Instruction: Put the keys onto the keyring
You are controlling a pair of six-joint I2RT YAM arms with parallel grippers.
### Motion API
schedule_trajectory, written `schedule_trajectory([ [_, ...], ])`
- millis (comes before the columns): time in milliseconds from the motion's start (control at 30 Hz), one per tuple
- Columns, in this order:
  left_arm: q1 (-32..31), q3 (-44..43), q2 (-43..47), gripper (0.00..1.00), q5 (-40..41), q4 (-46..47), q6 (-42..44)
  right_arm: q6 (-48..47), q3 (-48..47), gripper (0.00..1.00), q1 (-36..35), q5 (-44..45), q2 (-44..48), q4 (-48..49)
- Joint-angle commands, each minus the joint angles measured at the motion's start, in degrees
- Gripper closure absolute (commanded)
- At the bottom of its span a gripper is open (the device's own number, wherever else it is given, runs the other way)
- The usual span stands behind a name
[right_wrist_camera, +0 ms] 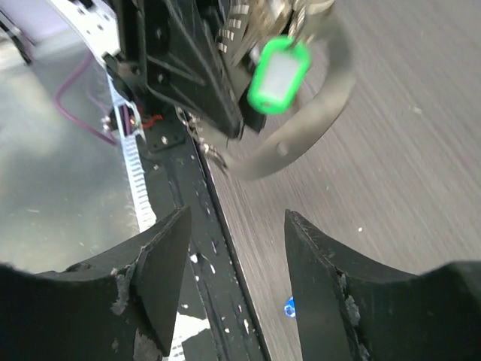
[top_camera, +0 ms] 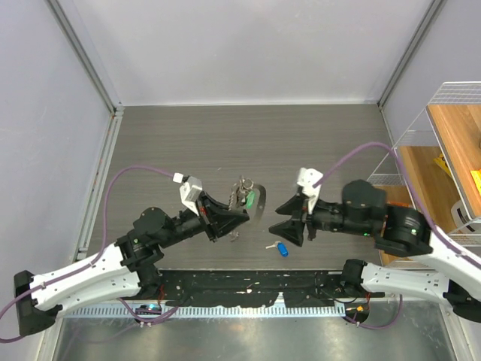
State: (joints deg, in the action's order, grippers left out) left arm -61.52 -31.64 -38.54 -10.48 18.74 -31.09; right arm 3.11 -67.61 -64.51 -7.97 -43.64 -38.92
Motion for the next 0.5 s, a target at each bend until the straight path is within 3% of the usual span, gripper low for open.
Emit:
schedule_trajectory([
  [0,0.1,-1.5,3.0,1.0,19.9,-7.2,-3.4,0.2,3.6,0.42,-0.3,3.7,-2.1,5.9],
  [200,0.2,2.3,7.4,1.0,34.7,-7.6,-10.6,0.6,10.5,0.43,-0.3,3.3,-2.9,14.9],
  [467,0.2,1.9,5.7,1.0,40.2,-13.3,-16.2,2.1,14.3,0.43,-0.4,12.6,-5.1,16.9],
])
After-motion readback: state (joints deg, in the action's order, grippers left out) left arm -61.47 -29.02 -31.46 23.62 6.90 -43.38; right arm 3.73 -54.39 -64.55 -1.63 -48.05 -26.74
